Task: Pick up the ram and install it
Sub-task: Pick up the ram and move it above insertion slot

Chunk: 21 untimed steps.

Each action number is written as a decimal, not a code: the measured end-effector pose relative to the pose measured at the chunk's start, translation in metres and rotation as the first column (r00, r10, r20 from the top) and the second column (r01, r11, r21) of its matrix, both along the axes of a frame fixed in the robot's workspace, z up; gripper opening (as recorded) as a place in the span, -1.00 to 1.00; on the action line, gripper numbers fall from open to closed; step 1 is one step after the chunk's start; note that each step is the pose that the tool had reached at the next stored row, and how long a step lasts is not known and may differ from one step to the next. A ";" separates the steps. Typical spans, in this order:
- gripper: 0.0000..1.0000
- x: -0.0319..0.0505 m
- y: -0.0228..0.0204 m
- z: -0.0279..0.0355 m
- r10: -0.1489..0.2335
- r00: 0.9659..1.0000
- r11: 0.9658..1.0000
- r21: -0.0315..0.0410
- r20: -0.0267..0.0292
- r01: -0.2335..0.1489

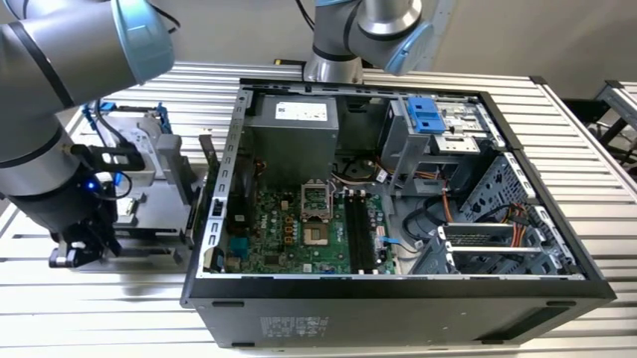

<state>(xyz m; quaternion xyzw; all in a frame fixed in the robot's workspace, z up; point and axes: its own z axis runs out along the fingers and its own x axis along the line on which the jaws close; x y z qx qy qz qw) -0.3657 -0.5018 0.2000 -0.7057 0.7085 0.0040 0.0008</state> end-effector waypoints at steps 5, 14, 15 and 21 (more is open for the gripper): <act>-1.00 0.0000 0.0000 0.0046 0.000 1.000 1.000 0.000 0.000 0.000; -1.00 0.0000 0.0000 0.0150 0.000 1.000 1.000 0.000 0.000 0.000; -1.00 0.0000 0.0000 0.0164 0.000 1.000 1.000 0.000 0.000 0.000; -1.00 -0.0001 0.0000 0.0265 0.000 1.000 1.000 0.000 0.000 0.000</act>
